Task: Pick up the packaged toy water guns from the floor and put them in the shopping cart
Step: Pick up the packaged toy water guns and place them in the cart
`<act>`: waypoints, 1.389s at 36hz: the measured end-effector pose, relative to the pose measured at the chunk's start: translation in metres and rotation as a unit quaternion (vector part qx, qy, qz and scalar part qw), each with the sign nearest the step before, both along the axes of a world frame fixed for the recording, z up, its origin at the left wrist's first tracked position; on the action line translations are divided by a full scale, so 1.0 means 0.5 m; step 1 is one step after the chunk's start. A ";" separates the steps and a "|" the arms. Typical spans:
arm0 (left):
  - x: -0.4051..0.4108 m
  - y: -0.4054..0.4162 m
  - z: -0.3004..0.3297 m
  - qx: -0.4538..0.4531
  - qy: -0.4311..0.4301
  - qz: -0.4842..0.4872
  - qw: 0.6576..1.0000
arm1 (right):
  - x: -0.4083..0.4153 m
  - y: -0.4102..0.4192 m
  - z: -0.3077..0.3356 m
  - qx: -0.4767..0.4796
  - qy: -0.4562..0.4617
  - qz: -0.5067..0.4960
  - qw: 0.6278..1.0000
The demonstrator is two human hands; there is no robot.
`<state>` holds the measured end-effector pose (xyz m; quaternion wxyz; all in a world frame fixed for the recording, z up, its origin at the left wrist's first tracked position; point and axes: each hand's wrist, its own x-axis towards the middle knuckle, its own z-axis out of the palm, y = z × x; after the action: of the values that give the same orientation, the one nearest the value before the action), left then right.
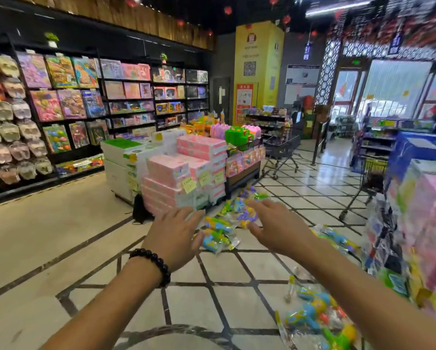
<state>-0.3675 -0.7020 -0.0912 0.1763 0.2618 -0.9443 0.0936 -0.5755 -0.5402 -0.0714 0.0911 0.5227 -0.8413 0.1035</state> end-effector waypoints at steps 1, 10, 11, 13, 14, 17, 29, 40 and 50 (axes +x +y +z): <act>-0.014 -0.040 0.004 -0.002 -0.003 -0.005 1.000 | -0.014 -0.033 0.003 -0.004 -0.001 -0.005 1.000; -0.164 -0.286 -0.017 0.014 -0.025 -0.050 0.998 | -0.128 -0.251 -0.025 0.002 -0.017 -0.036 0.999; -0.183 -0.308 -0.028 0.016 -0.029 -0.056 0.998 | -0.145 -0.271 -0.034 0.004 -0.019 -0.041 0.999; -0.222 -0.348 -0.048 0.020 -0.034 -0.065 0.997 | -0.181 -0.309 -0.057 0.010 -0.024 -0.048 0.999; -0.243 -0.367 -0.060 0.022 -0.036 -0.067 0.997 | -0.200 -0.327 -0.070 0.014 -0.029 -0.050 0.998; -0.305 -0.424 -0.098 0.038 -0.048 -0.067 0.996 | -0.259 -0.385 -0.103 0.023 -0.049 -0.050 0.997; -0.634 -0.680 -0.133 0.044 -0.088 -0.066 0.993 | -0.610 -0.651 -0.185 0.013 -0.077 -0.043 0.996; -0.851 -0.880 -0.194 0.077 -0.084 -0.044 0.993 | -0.862 -0.883 -0.246 0.026 -0.122 -0.014 0.992; -1.043 -1.125 -0.301 0.094 -0.074 -0.048 0.992 | -1.050 -1.103 -0.321 0.062 -0.106 -0.019 0.992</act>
<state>-0.8891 -1.2643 -0.2415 0.0854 0.2237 -0.9708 0.0152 -1.1006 -1.0918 -0.2320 -0.0290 0.4975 -0.8607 0.1039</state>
